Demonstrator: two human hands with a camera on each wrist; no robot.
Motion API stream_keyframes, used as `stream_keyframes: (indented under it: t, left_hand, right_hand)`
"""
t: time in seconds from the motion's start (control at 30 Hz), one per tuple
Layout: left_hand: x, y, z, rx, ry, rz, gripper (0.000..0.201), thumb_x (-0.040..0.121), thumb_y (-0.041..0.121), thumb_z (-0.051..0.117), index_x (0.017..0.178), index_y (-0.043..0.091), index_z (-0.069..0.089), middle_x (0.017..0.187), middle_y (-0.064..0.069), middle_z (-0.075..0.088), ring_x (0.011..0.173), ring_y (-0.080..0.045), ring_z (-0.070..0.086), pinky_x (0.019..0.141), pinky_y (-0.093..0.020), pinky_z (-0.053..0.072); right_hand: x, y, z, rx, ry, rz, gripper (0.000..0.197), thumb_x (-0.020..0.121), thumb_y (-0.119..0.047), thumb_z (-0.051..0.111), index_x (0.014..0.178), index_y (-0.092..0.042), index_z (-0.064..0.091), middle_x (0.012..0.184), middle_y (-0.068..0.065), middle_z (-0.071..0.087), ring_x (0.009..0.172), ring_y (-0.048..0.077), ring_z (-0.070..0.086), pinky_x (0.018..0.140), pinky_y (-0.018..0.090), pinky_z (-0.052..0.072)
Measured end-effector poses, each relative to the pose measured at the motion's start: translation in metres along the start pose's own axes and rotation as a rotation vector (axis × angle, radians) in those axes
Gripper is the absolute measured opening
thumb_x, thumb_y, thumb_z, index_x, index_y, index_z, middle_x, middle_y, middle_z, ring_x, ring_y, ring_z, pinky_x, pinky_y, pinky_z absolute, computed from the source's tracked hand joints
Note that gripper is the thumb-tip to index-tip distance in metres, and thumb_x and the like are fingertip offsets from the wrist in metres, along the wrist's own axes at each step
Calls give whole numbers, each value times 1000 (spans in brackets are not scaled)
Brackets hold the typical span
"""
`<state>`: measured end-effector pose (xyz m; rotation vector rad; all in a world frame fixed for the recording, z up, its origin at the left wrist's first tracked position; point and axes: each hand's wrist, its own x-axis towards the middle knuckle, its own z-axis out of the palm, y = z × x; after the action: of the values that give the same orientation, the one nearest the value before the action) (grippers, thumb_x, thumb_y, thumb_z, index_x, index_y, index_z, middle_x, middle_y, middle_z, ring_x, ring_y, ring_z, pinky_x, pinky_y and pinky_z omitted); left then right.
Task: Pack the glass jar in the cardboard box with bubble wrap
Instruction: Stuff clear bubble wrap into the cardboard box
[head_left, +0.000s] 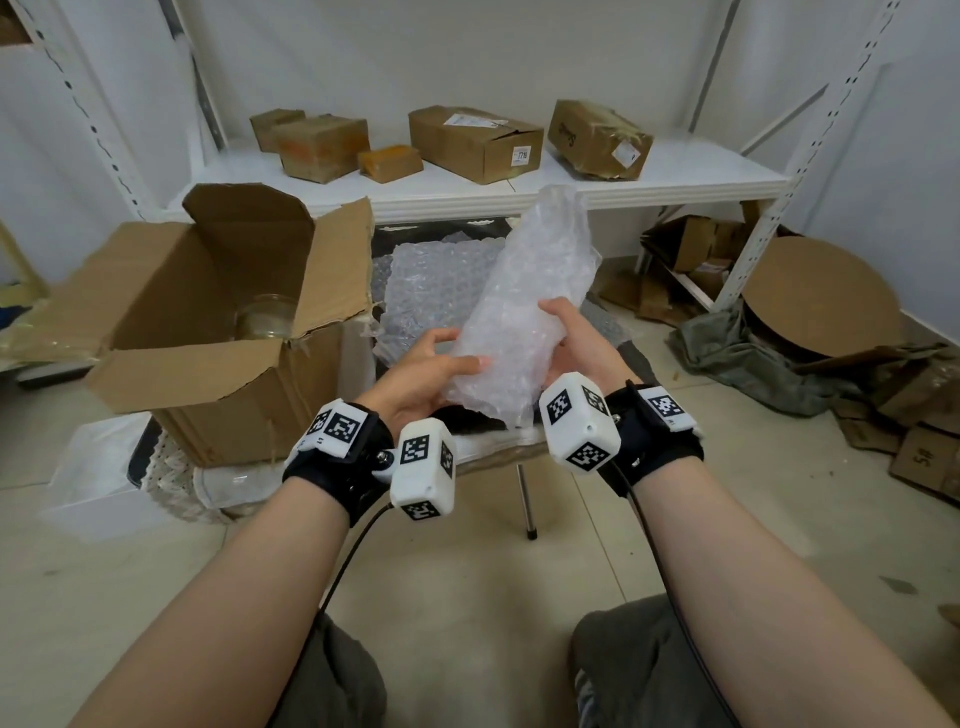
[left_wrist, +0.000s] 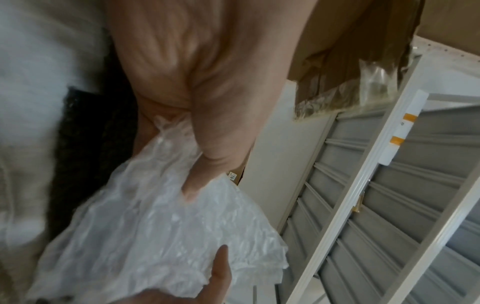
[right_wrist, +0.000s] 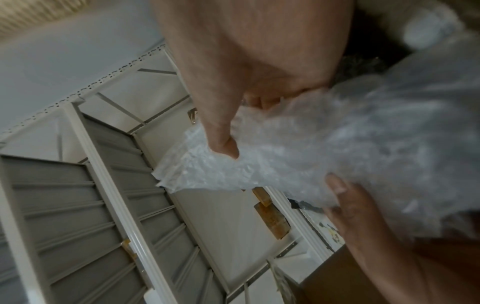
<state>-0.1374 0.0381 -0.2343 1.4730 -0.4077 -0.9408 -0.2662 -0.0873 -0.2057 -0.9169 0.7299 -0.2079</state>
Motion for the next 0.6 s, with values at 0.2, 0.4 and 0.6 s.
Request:
stream_keyframes:
  t: [0.2, 0.4, 0.6]
  left_hand:
    - [2, 2, -4, 20, -66, -32, 28, 99, 17, 52, 123, 5, 60, 106, -13, 71, 85, -22, 70, 69, -28, 58]
    - [-4, -1, -2, 151, -26, 132, 50, 90, 25, 69, 133, 28, 43, 121, -7, 61, 97, -18, 69, 67, -25, 57]
    - [-14, 8, 5, 231, -53, 149, 62, 87, 71, 44, 134, 31, 49, 142, 8, 47, 131, -14, 42, 107, -41, 35]
  right_hand:
    - [8, -1, 3, -76, 110, 45, 51, 90, -34, 66, 129, -3, 54, 120, 20, 67, 96, 35, 69, 59, 37, 58]
    - [14, 3, 8, -147, 98, -5, 52, 87, -31, 74, 129, -4, 60, 116, 20, 71, 86, 32, 73, 52, 38, 59]
    - [18, 8, 11, -122, -110, -44, 97, 63, -73, 78, 140, -19, 53, 137, 14, 60, 117, 32, 65, 101, 53, 50]
